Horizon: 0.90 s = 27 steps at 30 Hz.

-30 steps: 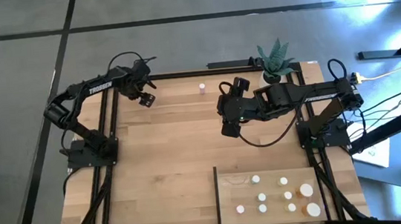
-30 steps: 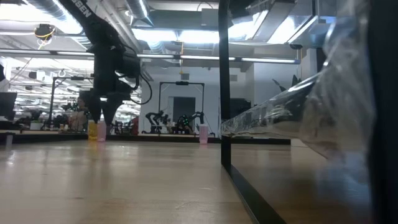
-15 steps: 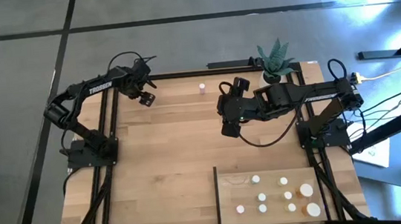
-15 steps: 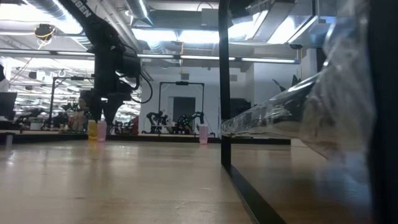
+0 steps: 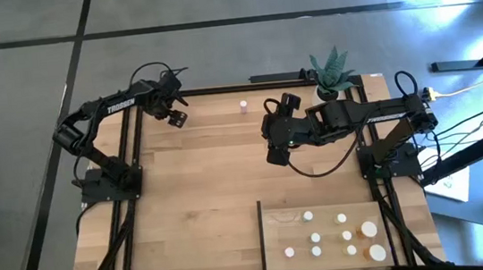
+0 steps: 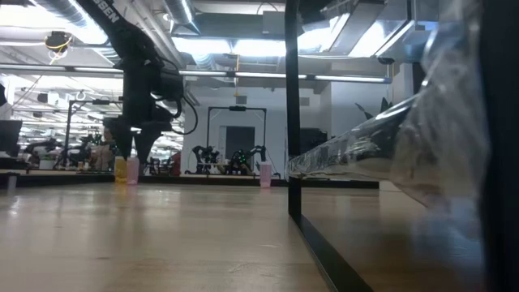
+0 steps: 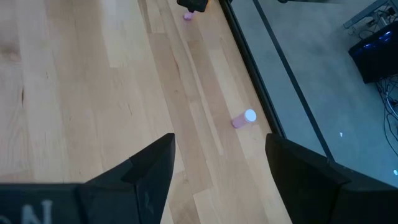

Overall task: Pick and place medicine bottles onto shelf by color
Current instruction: Put the left pink pill bottle on the shelf aligned with the other pink pill bottle

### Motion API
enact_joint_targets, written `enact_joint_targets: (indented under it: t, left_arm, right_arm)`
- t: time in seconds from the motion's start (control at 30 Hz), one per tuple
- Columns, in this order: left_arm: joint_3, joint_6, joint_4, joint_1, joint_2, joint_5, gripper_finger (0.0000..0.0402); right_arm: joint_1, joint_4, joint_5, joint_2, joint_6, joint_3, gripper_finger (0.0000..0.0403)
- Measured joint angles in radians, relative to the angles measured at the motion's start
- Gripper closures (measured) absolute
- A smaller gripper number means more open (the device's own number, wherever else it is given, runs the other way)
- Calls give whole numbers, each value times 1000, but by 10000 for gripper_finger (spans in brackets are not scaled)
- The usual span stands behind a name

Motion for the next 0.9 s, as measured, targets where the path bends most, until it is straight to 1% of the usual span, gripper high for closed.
enact_joint_targets:
  t: [0.13, 0.4, 0.8, 0.9]
  left_arm:
    - [0, -15, -5, 0, 4, -4, 131]
    - [0, -2, 11, 0, 62, -1, 131]
    - [0, 2, 37, 0, 66, -7, 132]
    - [0, 1, 36, 0, 66, -7, 142]
  right_arm:
    - [0, 0, 0, 0, 0, 0, 151]
    - [0, 0, 0, 0, -1, 0, 151]
    - [0, 0, 0, 0, 0, 0, 151]
    - [0, 0, 0, 0, -1, 0, 151]
